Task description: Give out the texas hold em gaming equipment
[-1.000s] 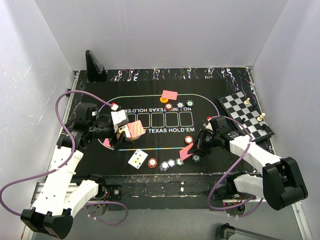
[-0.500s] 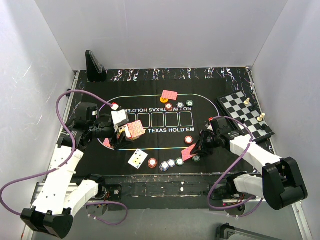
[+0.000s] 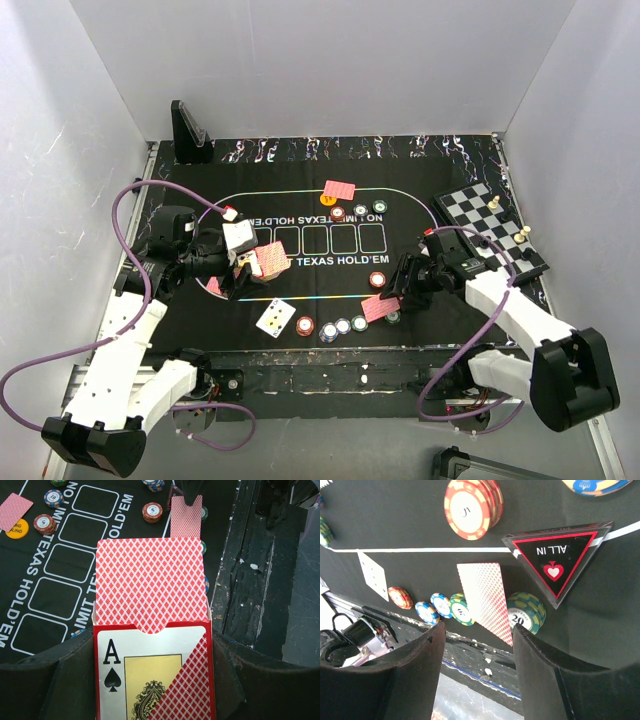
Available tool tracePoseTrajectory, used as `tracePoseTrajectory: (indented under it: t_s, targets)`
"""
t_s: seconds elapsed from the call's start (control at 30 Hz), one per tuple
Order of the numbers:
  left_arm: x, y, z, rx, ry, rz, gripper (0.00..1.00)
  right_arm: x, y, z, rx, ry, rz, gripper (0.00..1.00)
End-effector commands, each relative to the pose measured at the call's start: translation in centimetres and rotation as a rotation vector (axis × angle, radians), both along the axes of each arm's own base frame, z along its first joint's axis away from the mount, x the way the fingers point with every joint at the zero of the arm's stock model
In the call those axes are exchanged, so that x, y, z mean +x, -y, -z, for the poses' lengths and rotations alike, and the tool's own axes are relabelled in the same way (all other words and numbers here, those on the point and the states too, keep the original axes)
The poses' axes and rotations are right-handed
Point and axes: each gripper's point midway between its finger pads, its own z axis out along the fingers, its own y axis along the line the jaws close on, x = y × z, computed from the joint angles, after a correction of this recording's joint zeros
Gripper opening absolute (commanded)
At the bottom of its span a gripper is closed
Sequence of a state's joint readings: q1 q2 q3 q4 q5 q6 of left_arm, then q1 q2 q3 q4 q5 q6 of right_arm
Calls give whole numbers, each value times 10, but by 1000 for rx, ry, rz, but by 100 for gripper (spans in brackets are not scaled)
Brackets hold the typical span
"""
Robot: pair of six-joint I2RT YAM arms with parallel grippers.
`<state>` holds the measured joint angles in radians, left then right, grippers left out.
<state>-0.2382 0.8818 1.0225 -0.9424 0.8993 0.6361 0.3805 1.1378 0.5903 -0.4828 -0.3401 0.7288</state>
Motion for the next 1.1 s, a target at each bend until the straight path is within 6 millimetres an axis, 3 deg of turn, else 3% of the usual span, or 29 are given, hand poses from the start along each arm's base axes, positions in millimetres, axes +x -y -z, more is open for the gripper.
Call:
tracePoseTrajectory:
  t_s: [0.0, 0.33, 0.47, 0.77, 1.07]
  targets:
    - [-6, 4, -13, -32, 41, 36, 0, 13, 9, -36, -41, 106, 26, 65]
    - [-5, 6, -15, -40, 35, 46, 0, 23, 12, -103, -34, 214, 44, 84]
    - [-6, 6, -14, -40, 35, 46, 0, 29, 5, -132, 8, 253, 33, 86]
    - [-4, 6, -16, -41, 40, 45, 0, 43, -6, -173, 53, 307, 5, 89]
    - [-4, 6, -19, -43, 40, 39, 0, 53, -46, -211, 211, 340, -89, 90]
